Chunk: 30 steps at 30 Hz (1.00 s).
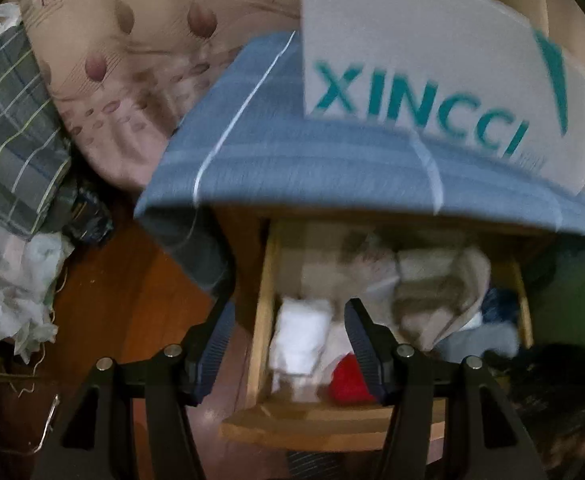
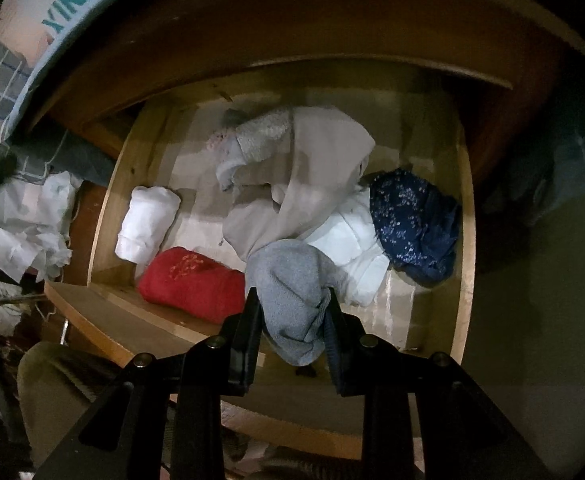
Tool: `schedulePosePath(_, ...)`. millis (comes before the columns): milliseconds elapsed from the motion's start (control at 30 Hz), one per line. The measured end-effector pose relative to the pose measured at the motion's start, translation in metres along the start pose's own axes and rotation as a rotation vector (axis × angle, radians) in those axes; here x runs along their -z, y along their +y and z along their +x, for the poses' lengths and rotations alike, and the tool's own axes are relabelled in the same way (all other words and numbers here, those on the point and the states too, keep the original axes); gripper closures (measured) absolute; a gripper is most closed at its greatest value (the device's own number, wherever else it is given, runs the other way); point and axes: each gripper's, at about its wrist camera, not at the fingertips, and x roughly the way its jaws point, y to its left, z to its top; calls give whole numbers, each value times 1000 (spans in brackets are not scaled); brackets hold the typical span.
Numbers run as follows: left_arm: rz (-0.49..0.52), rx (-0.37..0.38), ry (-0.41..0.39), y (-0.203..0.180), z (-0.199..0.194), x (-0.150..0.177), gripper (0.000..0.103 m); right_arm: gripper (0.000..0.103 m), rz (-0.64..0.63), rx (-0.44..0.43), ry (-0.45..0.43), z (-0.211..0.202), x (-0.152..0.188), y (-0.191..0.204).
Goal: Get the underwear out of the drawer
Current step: 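Move the left gripper back out to the drawer front, then lift the light blue sock with the right gripper into the box and open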
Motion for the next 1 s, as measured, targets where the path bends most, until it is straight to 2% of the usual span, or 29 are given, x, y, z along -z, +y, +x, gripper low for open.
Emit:
schedulePosePath(233, -11, -4, -9, 7, 17, 30, 44, 77, -6, 18, -67, -17, -1, 1)
schedulePosePath(400, -69, 31, -5, 17, 18, 32, 44, 77, -9, 23, -89, -33, -2, 0)
schedulePosePath(600, -84, 50, 32, 19, 25, 33, 44, 77, -29, 19, -105, -55, -1, 8)
schedulePosePath(767, -82, 42, 21, 18, 23, 33, 44, 77, -55, 9, -136, -86, 1, 18)
schedulePosePath(1000, -92, 34, 25, 20, 24, 33, 44, 77, -103, -12, -237, -153, -13, 36)
